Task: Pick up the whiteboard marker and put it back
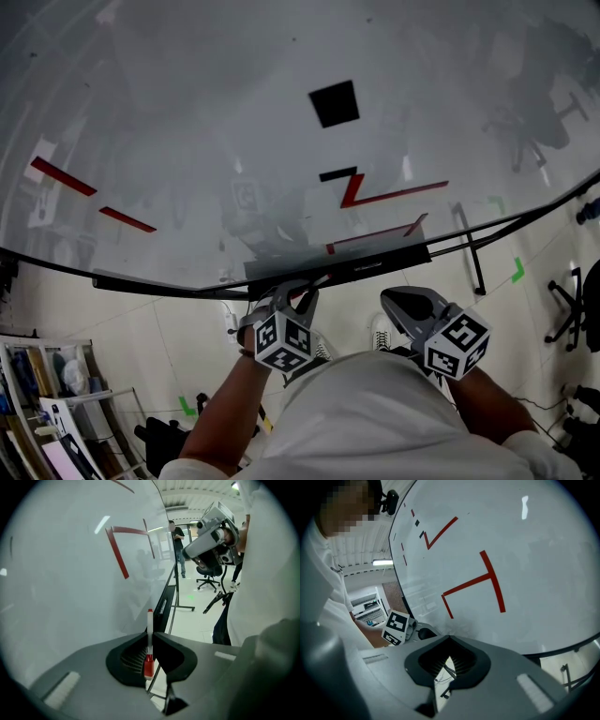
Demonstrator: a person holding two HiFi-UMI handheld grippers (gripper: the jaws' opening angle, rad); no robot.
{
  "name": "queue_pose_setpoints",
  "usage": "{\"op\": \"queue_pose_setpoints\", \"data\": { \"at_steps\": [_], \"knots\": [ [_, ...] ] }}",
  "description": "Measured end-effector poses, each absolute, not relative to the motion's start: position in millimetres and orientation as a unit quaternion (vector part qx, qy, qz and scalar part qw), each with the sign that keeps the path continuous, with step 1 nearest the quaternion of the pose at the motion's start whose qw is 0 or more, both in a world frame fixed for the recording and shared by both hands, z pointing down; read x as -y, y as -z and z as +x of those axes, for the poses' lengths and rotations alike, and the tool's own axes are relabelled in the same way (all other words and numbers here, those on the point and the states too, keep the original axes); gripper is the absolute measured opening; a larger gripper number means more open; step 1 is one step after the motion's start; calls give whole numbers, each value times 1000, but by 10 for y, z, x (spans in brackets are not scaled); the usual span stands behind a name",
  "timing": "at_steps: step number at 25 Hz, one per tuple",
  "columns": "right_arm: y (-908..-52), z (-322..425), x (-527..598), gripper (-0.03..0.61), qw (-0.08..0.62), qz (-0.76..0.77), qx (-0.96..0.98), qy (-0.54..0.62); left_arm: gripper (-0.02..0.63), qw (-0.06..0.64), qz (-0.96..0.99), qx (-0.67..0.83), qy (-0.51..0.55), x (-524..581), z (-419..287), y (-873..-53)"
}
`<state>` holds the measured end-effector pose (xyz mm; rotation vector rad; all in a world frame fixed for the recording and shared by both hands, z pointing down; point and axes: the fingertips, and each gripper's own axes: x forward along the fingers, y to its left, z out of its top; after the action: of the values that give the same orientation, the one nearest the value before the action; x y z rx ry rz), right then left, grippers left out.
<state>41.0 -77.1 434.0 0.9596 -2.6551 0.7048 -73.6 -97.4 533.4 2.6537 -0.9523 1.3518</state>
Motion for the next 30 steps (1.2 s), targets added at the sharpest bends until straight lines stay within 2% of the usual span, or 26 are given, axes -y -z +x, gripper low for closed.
{"op": "queue_pose_setpoints", "data": {
  "at_steps": [7, 13, 18, 30],
  "knots": [
    [-4343, 355, 796, 2, 114, 322, 908, -242, 54, 14, 871, 326, -367, 903, -643, -5000],
    [-4348, 346, 828, 2, 115, 321, 908, -242, 55, 87, 902, 350, -238, 895, -635, -4645],
    [-4317, 362, 851, 2, 115, 322, 908, -241, 54, 119, 916, 353, -149, 828, -594, -4372],
    [-4304, 324, 869, 2, 112, 319, 910, -240, 54, 210, 910, 356, -38, 769, -674, -4186]
  ]
}}
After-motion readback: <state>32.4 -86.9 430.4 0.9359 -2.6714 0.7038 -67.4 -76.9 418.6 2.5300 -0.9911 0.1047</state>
